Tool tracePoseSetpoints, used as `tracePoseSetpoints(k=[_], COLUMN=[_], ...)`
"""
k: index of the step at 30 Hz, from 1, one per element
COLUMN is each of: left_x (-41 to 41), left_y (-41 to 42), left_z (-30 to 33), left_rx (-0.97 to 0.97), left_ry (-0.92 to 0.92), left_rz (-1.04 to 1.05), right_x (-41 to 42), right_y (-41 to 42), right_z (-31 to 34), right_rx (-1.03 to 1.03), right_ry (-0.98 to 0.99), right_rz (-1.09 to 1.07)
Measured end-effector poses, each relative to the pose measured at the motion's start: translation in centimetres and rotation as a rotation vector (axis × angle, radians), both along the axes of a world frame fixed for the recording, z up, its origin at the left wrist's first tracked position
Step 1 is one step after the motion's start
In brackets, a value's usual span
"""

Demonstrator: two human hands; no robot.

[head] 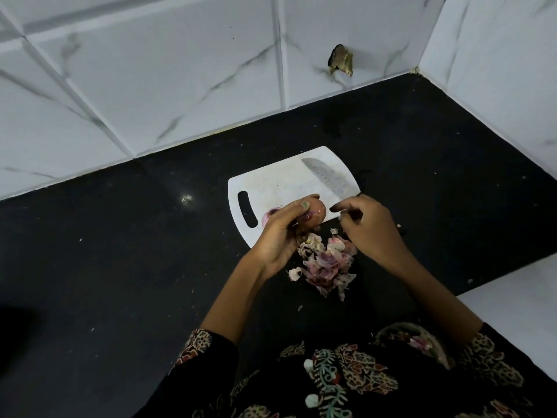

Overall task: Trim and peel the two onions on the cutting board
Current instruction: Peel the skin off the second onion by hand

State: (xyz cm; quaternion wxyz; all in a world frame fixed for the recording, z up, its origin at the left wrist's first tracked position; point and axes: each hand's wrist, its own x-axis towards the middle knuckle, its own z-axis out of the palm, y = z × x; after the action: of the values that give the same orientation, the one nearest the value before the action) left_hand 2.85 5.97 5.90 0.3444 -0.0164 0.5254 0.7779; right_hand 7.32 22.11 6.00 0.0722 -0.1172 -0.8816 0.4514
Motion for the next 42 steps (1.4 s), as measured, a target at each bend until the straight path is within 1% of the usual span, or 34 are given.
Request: tracePoseSetpoints(k=[4, 6, 10, 14, 19, 23, 27, 30, 33, 38, 42], left_x=[0.0, 0.0, 0.0, -0.3, -0.6, -0.7, -0.8, -0.7, -0.6, -0.7, -0.6], left_y=[0.0, 0.0, -0.1, -0.2, -0.4, -0.3, -0.4, -0.4, -0.3, -0.2, -0.1], left_z=[0.1, 0.0, -0.3, -0.5, -0.4, -0.2, -0.2, -0.1, -0.3, -0.5, -0.5], left_rx=[-0.031, -0.041, -0.036, -0.066, -0.064, -0.053, -0.057, -0.061, -0.073, -0.087, -0.092], left_ry=[0.008, 0.030, 0.058, 0.080, 0.095, 0.092, 0.099, 0.107, 0.110, 0.098, 0.111], left_rz=[0.011, 0.008, -0.011, -0.038, -0.055, -0.050, -0.029, -0.033, -0.035, 0.021, 0.007], right_x=[-0.2, -0.3, -0.4, -0.5, -1.0, -1.2, -1.3, -1.3, -1.2, -0.6, -0.3], right_y=[-0.7, -1.0, -1.0, -0.6, -0.2, -0.2, -1.0, -1.5, -1.1, -0.8, -1.2], right_z=[1.6, 1.9, 1.8, 2.1, 3.0, 2.9, 2.0, 1.2, 1.2, 1.7, 0.7], right_rx=[-0.128, -0.168, -0.204, -0.210, -0.148, -0.128, -0.054, 0.025, -0.022, -0.189, -0.129], right_ry=[0.082, 0.081, 0.064, -0.010, -0.028, -0.012, 0.086, 0.153, 0.149, 0.093, 0.143], right_rz=[0.100, 0.139, 0.138, 0.175, 0.261, 0.261, 0.211, 0.124, 0.097, 0.206, 0.145])
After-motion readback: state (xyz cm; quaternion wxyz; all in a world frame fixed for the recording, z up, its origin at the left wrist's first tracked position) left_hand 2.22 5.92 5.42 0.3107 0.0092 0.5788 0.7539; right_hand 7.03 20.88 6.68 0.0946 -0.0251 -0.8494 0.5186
